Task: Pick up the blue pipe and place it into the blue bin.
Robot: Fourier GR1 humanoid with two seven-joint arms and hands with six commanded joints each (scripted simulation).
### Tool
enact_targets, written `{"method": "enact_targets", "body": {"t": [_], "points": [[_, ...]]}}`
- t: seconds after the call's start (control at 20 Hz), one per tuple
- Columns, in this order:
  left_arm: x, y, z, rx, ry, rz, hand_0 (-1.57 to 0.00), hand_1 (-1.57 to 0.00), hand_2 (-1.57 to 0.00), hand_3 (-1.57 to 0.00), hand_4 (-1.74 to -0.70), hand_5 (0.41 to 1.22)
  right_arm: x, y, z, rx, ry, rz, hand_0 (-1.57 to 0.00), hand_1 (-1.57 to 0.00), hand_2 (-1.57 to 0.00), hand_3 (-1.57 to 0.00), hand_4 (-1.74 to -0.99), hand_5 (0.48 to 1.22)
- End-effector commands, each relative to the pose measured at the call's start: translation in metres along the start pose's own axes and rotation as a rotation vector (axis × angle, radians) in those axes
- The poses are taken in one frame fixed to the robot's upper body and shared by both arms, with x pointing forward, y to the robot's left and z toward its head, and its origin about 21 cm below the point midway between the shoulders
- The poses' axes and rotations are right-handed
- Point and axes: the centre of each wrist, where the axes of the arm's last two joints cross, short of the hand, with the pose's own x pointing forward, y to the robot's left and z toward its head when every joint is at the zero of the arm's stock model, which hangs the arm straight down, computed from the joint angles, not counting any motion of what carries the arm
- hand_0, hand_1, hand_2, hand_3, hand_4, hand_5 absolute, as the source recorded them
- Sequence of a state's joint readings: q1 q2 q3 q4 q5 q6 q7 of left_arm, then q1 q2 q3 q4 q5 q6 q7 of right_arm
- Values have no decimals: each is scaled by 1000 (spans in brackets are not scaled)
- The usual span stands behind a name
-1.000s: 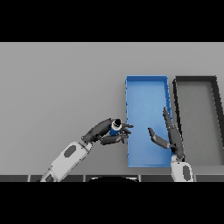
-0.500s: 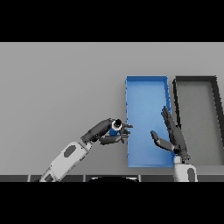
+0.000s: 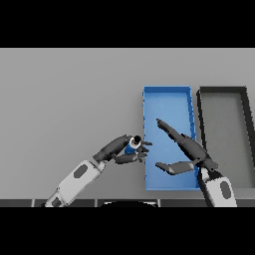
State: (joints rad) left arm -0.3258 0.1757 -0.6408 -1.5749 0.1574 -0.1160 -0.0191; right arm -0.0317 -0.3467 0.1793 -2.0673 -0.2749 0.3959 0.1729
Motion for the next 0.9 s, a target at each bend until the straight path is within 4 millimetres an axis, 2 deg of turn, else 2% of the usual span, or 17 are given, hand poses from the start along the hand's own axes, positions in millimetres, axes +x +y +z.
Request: {"method": "enact_targets", "body": {"t": [0.0,0.25,0.55,0.65,0.75,0.85], "points": [[-1,-1,2,2,5,-4,-1571,-1571,-1571,-1437,-1732,1221,6,0,-6,28,-2,14,1,1,1,1,-1297,522],[0,5,0,-3,-11,7,-1571,-1571,-1571,-1437,-1732,1221,24,9,-37,193,-26,68,1,1,1,1,-1304,532],[-5,4,-6,-25,-19,20,-1571,-1571,-1571,-1494,-1732,1221,27,25,-78,320,-18,74,1,1,1,1,-1241,532],[-6,8,1,-40,-19,29,-1571,-1571,-1571,-1511,-1730,1221,25,25,-90,328,4,70,1,1,1,1,-1226,520],[-6,6,0,-43,-19,42,-1571,-1571,-1571,-1515,-1733,1221,19,29,-98,346,19,63,1,1,1,1,-1222,512],[-3,6,-2,-48,-15,33,-1571,-1571,-1571,-1501,-1727,1221,23,30,-111,362,7,65,1,-1,-23,1,-1225,511]]}}
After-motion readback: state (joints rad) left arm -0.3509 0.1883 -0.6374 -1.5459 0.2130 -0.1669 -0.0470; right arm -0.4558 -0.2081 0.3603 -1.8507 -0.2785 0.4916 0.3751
